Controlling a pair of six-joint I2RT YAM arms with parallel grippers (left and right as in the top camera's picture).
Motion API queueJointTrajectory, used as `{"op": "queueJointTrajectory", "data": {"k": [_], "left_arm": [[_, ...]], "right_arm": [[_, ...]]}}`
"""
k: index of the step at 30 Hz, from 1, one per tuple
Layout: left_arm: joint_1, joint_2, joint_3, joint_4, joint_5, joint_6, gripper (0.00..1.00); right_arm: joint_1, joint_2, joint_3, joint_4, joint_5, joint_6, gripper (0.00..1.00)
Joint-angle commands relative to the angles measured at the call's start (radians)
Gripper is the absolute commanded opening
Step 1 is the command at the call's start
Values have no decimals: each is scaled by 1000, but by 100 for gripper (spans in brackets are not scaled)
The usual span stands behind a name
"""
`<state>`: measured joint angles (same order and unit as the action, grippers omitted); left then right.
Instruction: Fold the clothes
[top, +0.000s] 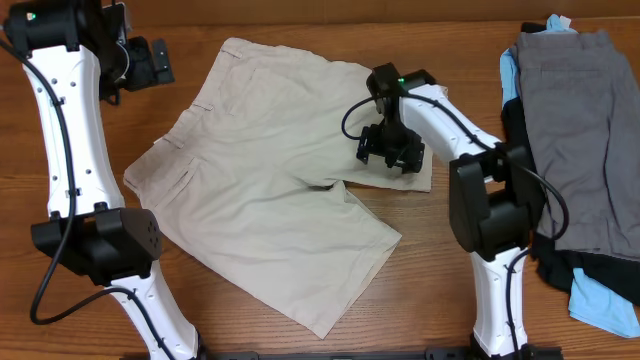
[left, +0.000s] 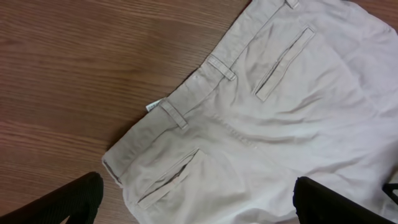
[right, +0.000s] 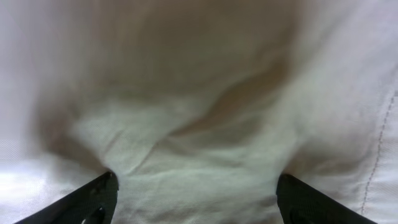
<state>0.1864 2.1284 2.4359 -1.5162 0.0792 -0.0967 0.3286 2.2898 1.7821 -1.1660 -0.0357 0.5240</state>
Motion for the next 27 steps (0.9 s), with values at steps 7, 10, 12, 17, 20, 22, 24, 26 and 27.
{"op": "queueJointTrajectory", "data": {"k": [7, 10, 12, 17, 20, 22, 24, 26, 27], "left_arm": [[-6, -10, 20, 17, 0, 23, 100], [-10, -10, 20, 29, 0, 22, 100], [-18, -10, 20, 38, 0, 22, 100], [-43, -10, 20, 70, 0, 23, 100], [-52, -10, 20, 90, 0, 22, 100], [-58, -10, 20, 105, 0, 22, 100], [-59, -10, 20, 115, 0, 22, 100], [-60, -10, 20, 124, 0, 22, 100], [-60, -10, 20, 130, 0, 23, 100]], "right_arm": [[-164, 68, -119, 192, -11, -126, 84], [-218, 85, -119, 250, -10, -164, 84], [-250, 96, -119, 289, -10, -185, 84], [-314, 114, -119, 415, -6, -204, 80], [-327, 114, -117, 501, 27, -211, 79], [-329, 114, -105, 547, 47, -220, 79], [-329, 114, -91, 587, 50, -219, 78], [-329, 114, -71, 619, 50, -218, 78], [-329, 114, -60, 636, 50, -218, 79]]}}
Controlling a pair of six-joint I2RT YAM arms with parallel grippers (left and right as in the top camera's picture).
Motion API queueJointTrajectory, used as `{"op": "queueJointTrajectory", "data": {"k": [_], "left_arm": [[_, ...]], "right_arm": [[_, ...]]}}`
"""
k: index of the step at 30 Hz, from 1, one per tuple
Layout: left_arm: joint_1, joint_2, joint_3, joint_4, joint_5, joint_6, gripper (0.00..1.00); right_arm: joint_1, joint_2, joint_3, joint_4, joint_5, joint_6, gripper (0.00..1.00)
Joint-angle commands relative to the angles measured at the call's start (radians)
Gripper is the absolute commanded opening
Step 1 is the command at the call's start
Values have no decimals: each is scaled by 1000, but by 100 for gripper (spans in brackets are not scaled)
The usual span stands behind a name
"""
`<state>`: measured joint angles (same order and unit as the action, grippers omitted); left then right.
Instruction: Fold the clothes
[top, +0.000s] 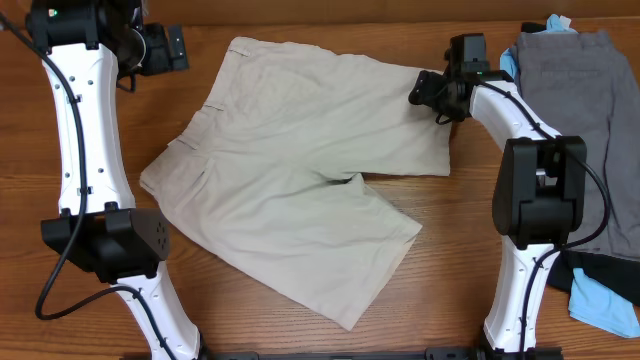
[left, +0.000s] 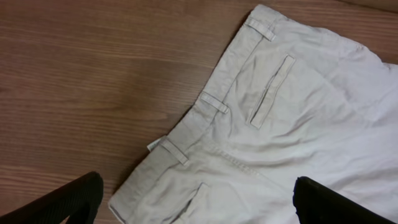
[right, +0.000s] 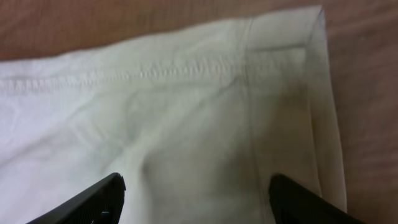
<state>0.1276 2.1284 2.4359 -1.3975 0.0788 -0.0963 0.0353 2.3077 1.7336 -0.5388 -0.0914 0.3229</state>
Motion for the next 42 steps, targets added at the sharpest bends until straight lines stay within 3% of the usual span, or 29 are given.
{"op": "queueJointTrajectory", "data": {"k": [1, 5, 9, 21, 26, 28, 36, 42], "left_arm": [[-1, -10, 20, 17, 0, 22, 100], [-1, -10, 20, 42, 0, 22, 100], [-1, -10, 20, 74, -3, 23, 100], [3, -95, 22, 11, -31, 29, 100], [3, -207, 21, -63, -39, 11, 100], [3, -249, 21, -90, -52, 5, 100], [3, -324, 21, -287, -113, -17, 100], [3, -370, -86, -292, -124, -26, 100]], "right_arm": [[-36, 96, -2, 16, 106, -17, 79], [-38, 96, 55, 33, 106, -17, 79], [-38, 96, 166, -55, 70, -42, 100], [-30, 49, 950, -866, 23, -61, 100], [-2, 6, 1258, -1125, -64, -57, 100], [18, -13, 1338, -1155, -77, -45, 100], [134, -211, 1274, -1155, -93, 18, 100], [215, -438, 937, -1155, -90, 55, 100]]}}
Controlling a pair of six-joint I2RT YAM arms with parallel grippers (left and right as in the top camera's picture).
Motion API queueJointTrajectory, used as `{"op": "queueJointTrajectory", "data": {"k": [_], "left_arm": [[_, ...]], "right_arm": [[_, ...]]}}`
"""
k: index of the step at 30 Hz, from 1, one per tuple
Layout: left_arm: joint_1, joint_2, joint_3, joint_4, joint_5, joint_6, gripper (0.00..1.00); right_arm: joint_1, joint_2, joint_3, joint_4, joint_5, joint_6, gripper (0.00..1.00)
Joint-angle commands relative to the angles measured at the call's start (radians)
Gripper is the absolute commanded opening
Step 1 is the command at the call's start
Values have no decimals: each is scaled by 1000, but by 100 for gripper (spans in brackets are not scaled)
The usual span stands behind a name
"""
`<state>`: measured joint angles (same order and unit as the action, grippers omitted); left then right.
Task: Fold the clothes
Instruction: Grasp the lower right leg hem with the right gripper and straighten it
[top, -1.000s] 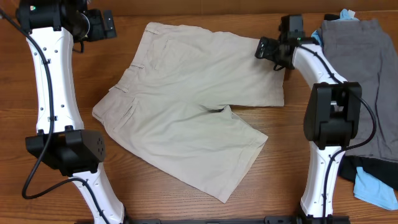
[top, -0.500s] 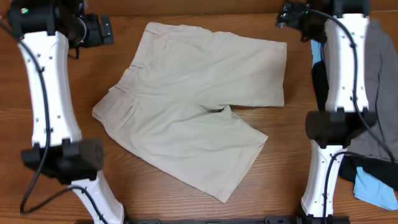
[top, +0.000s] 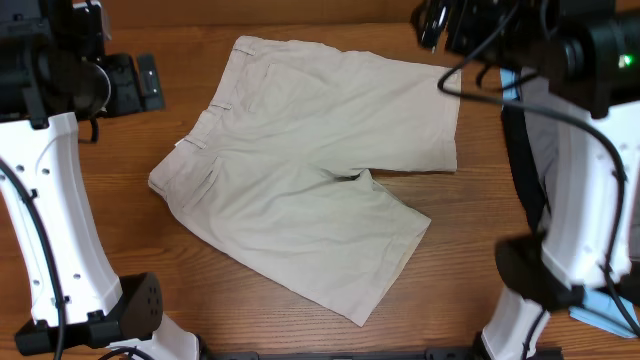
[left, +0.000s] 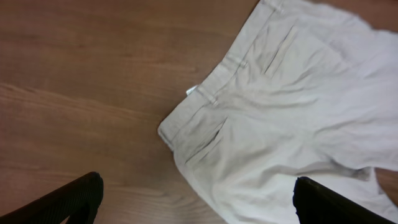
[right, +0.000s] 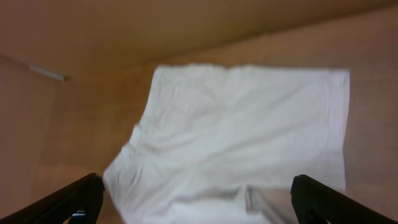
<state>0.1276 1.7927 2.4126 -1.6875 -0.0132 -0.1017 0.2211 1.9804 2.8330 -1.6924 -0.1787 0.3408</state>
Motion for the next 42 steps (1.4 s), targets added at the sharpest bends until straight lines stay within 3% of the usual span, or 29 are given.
{"op": "queueJointTrajectory", "data": {"k": [1, 5, 9, 21, 31, 38, 42], "left_arm": [[3, -52, -96, -2, -58, -43, 100], [8, -131, -244, 0, -199, -137, 100], [35, -184, -383, 68, -196, -150, 100], [36, -183, -711, 378, -139, -145, 100], [35, -183, -789, 457, -127, -145, 100], [35, -183, -789, 459, -127, -145, 100], [35, -183, -789, 459, -127, -146, 100]], "right_arm": [[36, -155, -248, -2, -2, 56, 100], [60, -317, -608, -1, 0, 121, 100], [95, -430, -921, 48, 64, 178, 100], [116, -473, -1668, 570, 116, 266, 97], [109, -472, -1949, 940, 100, 263, 87], [109, -465, -2031, 1019, 152, 311, 77], [109, -465, -2037, 1032, 196, 326, 63]]}}
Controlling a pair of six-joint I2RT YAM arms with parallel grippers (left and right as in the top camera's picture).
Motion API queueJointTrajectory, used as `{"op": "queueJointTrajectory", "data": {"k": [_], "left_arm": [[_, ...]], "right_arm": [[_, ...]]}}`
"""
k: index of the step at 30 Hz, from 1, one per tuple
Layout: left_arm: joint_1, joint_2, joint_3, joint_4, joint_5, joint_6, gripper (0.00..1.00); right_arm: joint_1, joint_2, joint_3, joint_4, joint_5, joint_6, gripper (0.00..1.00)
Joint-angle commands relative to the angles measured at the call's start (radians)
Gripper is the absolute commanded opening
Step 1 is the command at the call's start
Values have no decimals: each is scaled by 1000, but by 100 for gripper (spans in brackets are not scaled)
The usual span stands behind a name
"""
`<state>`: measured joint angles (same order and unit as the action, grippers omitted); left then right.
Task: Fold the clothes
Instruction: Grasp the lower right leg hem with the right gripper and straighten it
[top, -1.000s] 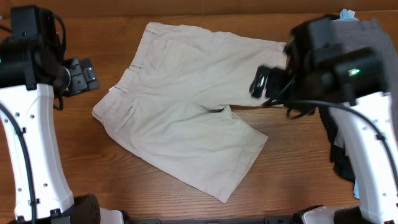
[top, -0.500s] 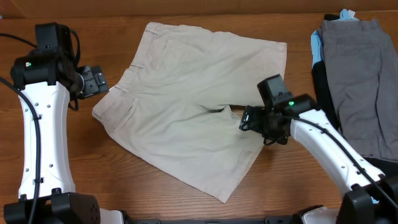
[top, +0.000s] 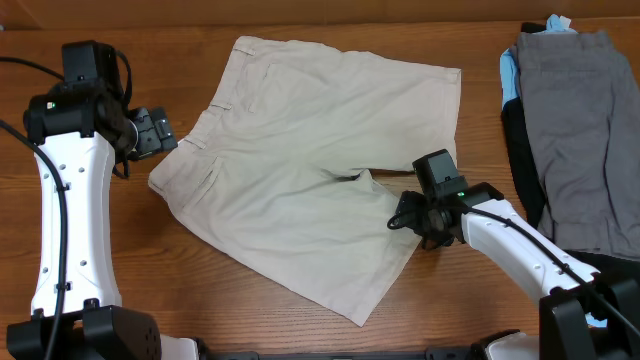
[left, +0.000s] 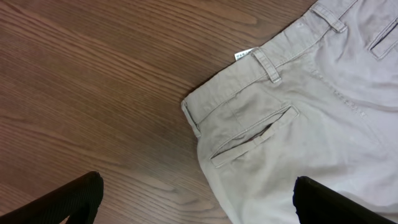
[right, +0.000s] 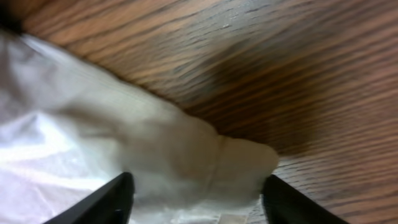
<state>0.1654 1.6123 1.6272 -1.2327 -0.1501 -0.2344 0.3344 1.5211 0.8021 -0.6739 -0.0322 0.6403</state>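
Beige shorts (top: 310, 150) lie spread flat on the wooden table, waistband to the left and both legs to the right. My left gripper (top: 155, 133) hovers open beside the waistband's near corner (left: 194, 115), its fingers (left: 68, 202) wide apart, one over bare wood and one over the cloth. My right gripper (top: 408, 222) is low at the near leg's hem corner (right: 236, 155). It stands open, a finger (right: 109, 199) on each side of that corner.
A pile of other clothes (top: 575, 130), grey on top with blue and black beneath, lies along the table's right edge. Bare wood (top: 480, 130) separates the pile from the shorts.
Both arms were raised high. The right gripper, then above the far leg's hem, is now low at the near leg's hem corner. The left gripper is lower, by the waistband corner. The shorts are unchanged.
First my right gripper pressed on the far leg, which lay bunched. Then it was at that leg's hem corner, with the leg stretched out to the right. Later both arms were raised over the flat shorts. Now the right gripper straddles the near leg's hem corner.
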Motion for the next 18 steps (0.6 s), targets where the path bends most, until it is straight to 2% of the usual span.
{"op": "queueJointTrajectory", "data": {"k": [1, 4, 7, 10, 14, 18], "left_arm": [[-2, -2, -3, 4, 11, -13, 100], [-2, -2, -3, 4, 13, -13, 100], [-2, -2, -3, 4, 13, -13, 100], [-2, -2, -3, 4, 15, -13, 100], [-2, -2, -3, 5, 18, -13, 100], [-2, -1, -3, 11, 21, -14, 100]], "right_arm": [[-5, -6, -8, 21, 58, 27, 59], [-5, -4, -18, 52, 63, 29, 45], [-6, -2, -18, 57, 101, 45, 20], [-36, -2, -18, 72, 125, 40, 5], [-145, -2, -18, 103, 111, 0, 4], [-279, 0, -16, 159, 14, -106, 4]]}}
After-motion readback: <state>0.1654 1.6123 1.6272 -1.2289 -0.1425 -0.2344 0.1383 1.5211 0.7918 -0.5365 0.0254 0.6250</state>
